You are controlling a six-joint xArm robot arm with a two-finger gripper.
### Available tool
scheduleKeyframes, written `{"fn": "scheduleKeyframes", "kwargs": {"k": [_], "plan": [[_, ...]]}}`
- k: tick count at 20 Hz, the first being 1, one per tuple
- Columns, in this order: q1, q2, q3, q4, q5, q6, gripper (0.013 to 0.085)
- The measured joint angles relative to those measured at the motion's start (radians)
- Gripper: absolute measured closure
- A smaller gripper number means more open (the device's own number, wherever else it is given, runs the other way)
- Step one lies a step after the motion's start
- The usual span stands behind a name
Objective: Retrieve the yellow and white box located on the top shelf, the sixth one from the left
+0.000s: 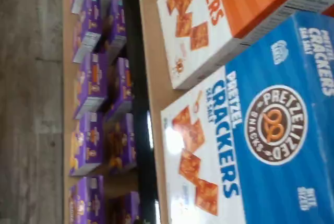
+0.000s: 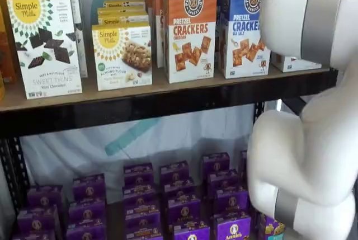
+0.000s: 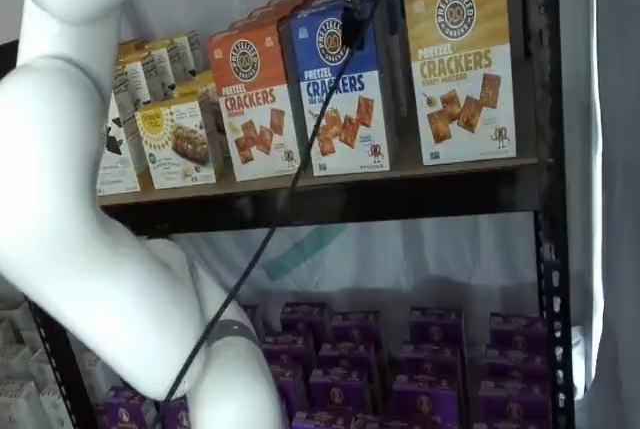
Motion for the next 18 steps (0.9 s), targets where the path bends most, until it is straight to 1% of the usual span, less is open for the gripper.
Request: {"fn": "scheduleKeyframes", "kwargs": {"k": [6, 8, 14, 16, 18], "plan": [[-0.023, -0.009, 0.028, 0.062, -0.103, -0.029, 0.013], [-0.028, 0.002, 0.022, 0.071, -0.138, -0.046, 0.013], [-0.016, 0.018, 0.039, 0.074, -0.276, -0.112, 0.013], [-0.006, 0.042, 0.019, 0.059, -0.289, -0.116, 0.013], [0.01, 0.065, -0.007, 0.03, -0.293, -0.114, 0.013]]}}
